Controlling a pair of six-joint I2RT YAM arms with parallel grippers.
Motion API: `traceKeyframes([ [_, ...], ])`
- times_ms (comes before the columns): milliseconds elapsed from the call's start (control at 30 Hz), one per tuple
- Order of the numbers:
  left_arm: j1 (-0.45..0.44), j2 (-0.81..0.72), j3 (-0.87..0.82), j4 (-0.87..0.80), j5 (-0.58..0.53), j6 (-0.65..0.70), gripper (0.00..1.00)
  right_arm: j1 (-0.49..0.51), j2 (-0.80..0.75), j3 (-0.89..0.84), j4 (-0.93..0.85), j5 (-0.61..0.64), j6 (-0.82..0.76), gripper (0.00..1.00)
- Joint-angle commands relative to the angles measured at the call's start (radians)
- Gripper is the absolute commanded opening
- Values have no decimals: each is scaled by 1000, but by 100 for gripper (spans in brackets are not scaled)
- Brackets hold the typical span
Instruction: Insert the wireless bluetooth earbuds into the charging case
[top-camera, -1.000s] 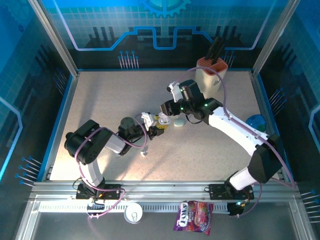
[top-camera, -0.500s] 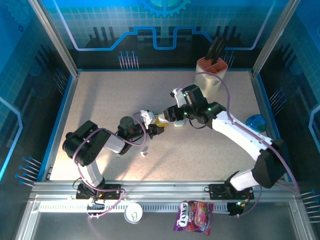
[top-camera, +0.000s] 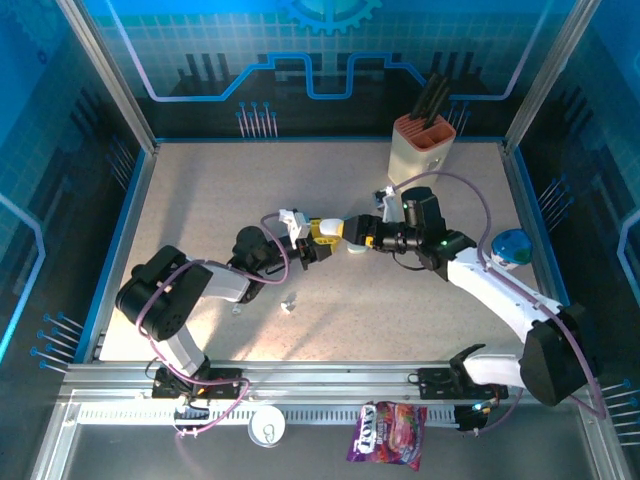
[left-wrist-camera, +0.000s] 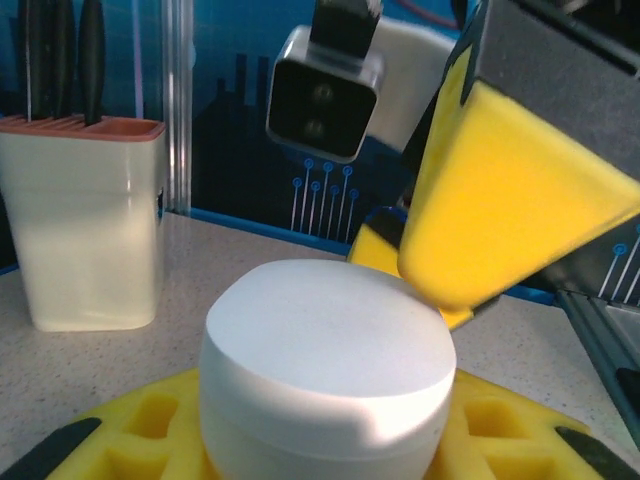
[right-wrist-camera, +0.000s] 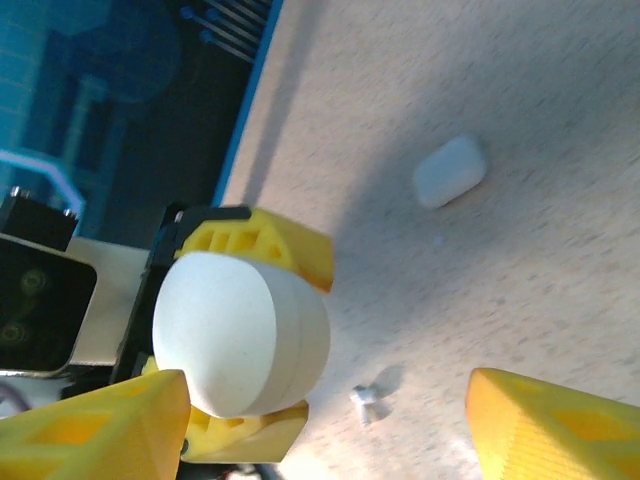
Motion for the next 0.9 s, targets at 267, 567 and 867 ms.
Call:
traceKeyframes([
  [267,-18,-49,24,34,57,-17,27,-28,44,-61,349,-176,263,61],
  [567,-20,-17,23,34,50,4,27,-38,35,-81,373,-197,295,19],
  [867,-18,-1,26,34,71,18,55,-53,19,-79,336,-183,276,10],
])
